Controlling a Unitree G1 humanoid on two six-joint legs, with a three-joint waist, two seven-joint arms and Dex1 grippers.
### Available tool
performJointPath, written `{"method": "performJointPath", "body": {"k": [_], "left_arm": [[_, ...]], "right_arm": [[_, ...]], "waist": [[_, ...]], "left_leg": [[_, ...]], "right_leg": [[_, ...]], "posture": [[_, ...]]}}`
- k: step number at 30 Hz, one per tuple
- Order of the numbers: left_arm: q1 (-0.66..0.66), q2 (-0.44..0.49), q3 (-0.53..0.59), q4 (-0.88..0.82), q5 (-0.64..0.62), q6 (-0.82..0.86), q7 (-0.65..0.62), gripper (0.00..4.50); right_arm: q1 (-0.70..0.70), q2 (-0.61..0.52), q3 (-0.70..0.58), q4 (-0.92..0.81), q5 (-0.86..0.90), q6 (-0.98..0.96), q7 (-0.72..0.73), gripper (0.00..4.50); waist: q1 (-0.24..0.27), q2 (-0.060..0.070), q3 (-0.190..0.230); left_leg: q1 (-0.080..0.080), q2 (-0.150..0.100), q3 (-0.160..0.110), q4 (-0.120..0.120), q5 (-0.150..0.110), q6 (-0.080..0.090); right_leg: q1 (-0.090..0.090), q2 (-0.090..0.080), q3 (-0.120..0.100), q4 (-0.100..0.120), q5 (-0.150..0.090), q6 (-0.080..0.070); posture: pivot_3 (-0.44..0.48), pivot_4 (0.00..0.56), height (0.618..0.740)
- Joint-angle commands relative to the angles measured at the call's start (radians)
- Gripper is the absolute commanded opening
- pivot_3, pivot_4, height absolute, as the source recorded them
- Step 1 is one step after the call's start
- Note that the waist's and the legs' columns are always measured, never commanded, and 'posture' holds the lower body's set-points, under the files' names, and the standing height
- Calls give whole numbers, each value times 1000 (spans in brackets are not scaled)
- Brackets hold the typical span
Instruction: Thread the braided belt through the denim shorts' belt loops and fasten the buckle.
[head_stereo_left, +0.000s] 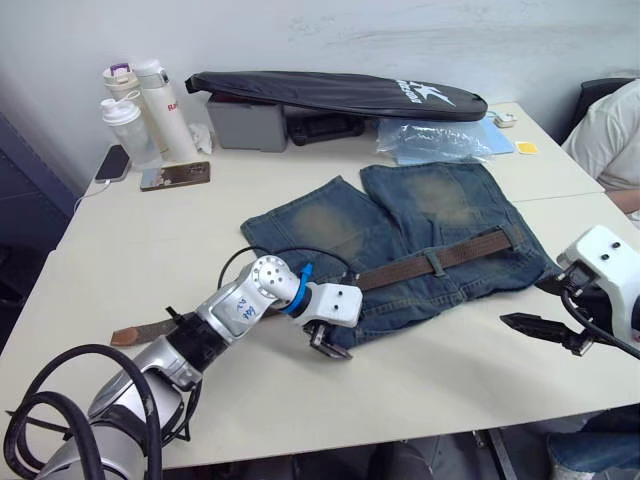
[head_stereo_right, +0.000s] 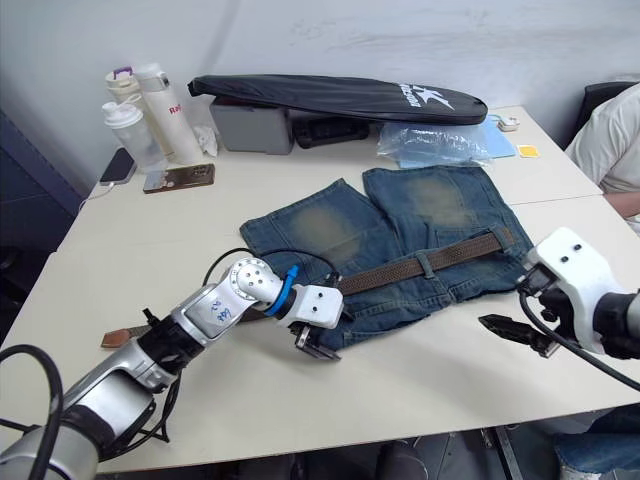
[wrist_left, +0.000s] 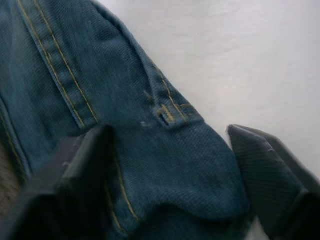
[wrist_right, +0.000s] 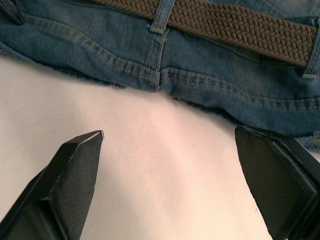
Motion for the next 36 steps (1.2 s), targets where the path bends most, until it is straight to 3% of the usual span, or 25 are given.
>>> {"method": "performJointPath", "body": {"k": [1, 4, 6, 13, 19, 26, 28, 29, 35, 36], "left_arm": [[10, 34, 18, 51, 52, -46, -35, 1869], [19, 90, 53, 43, 43, -59, -85, 679], [23, 138, 84, 40, 39, -63, -114, 230], [84, 326, 206, -35, 2, -69, -191, 228], [122, 403, 269, -36, 21, -58, -188, 228], [226, 487, 413, -146, -85, 131, -200, 226], [259, 515, 452, -212, -160, 248, -246, 1257], [270, 526, 466, -239, -190, 298, -262, 1450], [273, 567, 638, -309, -364, 557, -244, 4298], [264, 573, 671, -299, -387, 595, -232, 4442]], "right_arm": [[10, -17, -59, -36, -4, 10, -4, 4500], [13, -14, -59, -37, -4, 7, -8, 4500], [10, -11, -50, -36, 0, 2, -10, 4500], [-55, -7, 73, 25, -3, -78, -24, 4500], [-183, -1, 241, 109, -9, -163, -25, 4500], [-309, 14, 386, 202, -14, -235, -11, 4500], [-345, 30, 425, 233, -20, -258, -6, 4500], [-358, 36, 438, 244, -23, -266, -3, 4500], [-471, 97, 504, 340, -16, -289, 16, 4500], [-492, 113, 514, 361, -16, -291, 18, 4500]], "waist": [[-3, 0, 0], [-9, 0, 0], [-16, 0, 0], [-42, -3, 2], [-37, -2, 2], [-40, -2, 2], [-41, -3, 2], [-42, -2, 2], [-35, -1, 2], [-36, -1, 2]], "left_leg": [[0, 0, 0, 0, 0, 0], [0, 1, 0, -1, 0, 1], [0, 1, -1, 0, 2, 4], [1, 2, -1, -1, 7, 13], [0, 1, -1, 0, 5, 12], [0, 1, -1, 0, 5, 12], [0, 1, -1, 0, 5, 12], [-1, 1, -1, 0, 5, 12], [-2, 1, 0, -1, 5, 11], [-2, 1, 0, -1, 5, 11]], "right_leg": [[0, 0, 0, 0, 0, 0], [0, 0, -1, 0, 0, 0], [-1, 1, 1, 1, 0, 0], [-3, 2, 3, 4, -1, -1], [-10, 2, 1, 6, -1, -1], [-11, 1, 1, 8, -1, -1], [-12, 1, 1, 9, -1, -1], [-12, 1, 2, 9, -1, -1], [-13, 1, 1, 10, -1, -1], [-13, 1, 1, 10, -1, -1]], "posture": [[0, 150, 622], [0, 150, 622], [0, 150, 622], [0, 150, 622], [0, 150, 622], [0, 150, 622], [0, 150, 622], [0, 150, 622], [0, 150, 622], [0, 150, 622]]}}
